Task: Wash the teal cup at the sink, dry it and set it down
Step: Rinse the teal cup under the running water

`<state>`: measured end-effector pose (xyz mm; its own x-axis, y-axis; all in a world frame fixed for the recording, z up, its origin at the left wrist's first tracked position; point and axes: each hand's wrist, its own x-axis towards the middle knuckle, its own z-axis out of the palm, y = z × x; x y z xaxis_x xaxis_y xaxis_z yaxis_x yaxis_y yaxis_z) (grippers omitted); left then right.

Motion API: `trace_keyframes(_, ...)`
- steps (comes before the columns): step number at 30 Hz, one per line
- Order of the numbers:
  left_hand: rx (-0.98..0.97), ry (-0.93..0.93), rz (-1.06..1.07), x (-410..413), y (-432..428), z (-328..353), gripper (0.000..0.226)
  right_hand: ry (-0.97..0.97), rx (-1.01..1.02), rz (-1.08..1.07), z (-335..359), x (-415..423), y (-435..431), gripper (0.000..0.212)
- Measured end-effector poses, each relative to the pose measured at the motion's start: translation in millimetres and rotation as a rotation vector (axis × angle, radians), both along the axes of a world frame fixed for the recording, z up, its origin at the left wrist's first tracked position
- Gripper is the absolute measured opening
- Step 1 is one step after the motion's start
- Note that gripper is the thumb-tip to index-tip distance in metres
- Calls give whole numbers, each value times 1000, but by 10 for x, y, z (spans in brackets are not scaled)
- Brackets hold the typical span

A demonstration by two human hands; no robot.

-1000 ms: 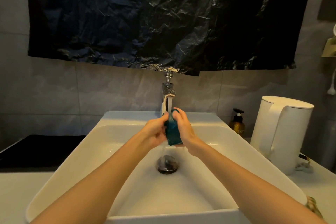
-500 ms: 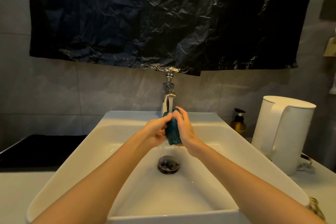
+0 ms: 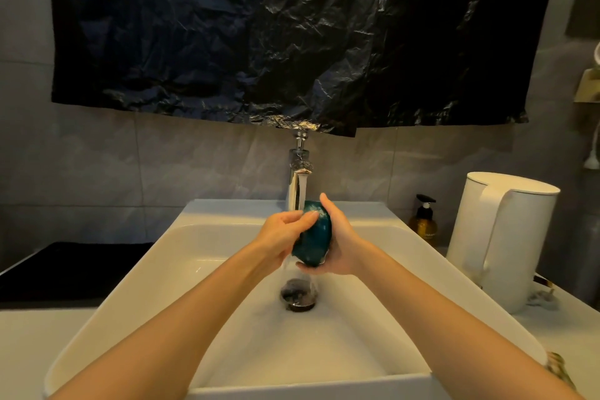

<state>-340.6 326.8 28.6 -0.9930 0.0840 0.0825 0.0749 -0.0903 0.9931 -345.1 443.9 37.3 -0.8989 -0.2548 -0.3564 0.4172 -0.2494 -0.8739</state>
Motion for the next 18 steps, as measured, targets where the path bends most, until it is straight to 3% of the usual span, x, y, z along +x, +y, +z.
trace_keyframes(4,-40,35,-1,8,-5,-12,21,-3,9,-18,20,-52,13,58)
trace_keyframes(7,-90,34,4,-11,-29,-1,30,71,61,-48,-7,-91,-31,57)
trace_keyframes(11,112,-79,20,-27,-11,66,27,265,251,-66,-66,-99,-78,42)
trace_keyframes(15,154,-91,31,-30,-22,69,29,361,324,-60,-77,-79,-104,34)
trace_keyframes(18,30,3,-37,-21,-20,-25,32,232,217,-76,-40,-91,-96,41)
